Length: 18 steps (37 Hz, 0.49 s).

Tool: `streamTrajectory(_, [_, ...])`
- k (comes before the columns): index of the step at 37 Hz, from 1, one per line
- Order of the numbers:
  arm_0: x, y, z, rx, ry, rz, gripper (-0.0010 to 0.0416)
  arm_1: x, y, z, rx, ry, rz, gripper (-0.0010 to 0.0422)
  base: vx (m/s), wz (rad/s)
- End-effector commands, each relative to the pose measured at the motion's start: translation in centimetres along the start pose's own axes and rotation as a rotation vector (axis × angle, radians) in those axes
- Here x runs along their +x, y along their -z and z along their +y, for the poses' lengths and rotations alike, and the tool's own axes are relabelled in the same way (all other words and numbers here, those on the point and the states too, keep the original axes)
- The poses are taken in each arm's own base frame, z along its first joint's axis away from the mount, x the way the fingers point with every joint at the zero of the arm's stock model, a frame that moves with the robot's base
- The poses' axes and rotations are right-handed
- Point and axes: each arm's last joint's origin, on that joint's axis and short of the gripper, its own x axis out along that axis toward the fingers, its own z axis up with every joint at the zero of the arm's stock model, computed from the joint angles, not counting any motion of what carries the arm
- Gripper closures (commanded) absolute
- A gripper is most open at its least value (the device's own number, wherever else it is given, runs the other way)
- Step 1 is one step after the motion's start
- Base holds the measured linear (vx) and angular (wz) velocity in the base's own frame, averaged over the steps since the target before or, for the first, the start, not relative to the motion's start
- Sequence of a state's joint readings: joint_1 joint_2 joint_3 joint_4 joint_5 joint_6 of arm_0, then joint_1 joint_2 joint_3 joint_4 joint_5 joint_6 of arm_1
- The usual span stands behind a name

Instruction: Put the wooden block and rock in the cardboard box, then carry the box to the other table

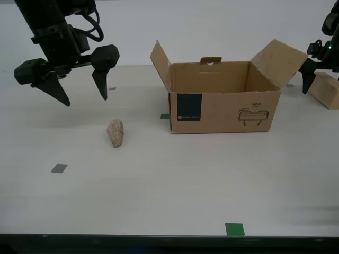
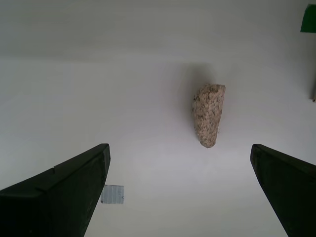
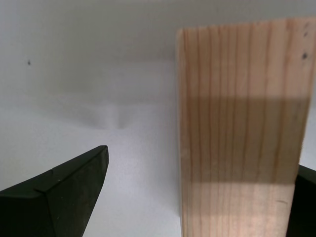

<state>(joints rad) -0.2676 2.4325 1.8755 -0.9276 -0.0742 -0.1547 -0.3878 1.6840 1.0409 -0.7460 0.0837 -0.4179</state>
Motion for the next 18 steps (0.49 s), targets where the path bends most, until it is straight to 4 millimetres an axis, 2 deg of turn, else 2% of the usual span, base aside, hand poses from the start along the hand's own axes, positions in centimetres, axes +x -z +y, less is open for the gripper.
streamTrajectory(1, [0.0,0.0,0.0,-0.004,-0.002,-0.004,0.0016,0.3,-0.8,-0.5,0.007,-0.002,-0.009,0.0023,0.000,0.000])
streamTrajectory(9, [0.0,0.0,0.1,-0.004,-0.001,-0.006,0.0016,1.8,-2.1,-1.5,0.059,-0.102,-0.047,0.0023,0.000,0.000])
streamTrajectory(18, [0.1,0.0,0.1,-0.004,-0.001,-0.005,0.0016,3.3,-1.5,-2.6,0.092,-0.103,-0.010,0.0023,0.000,0.000])
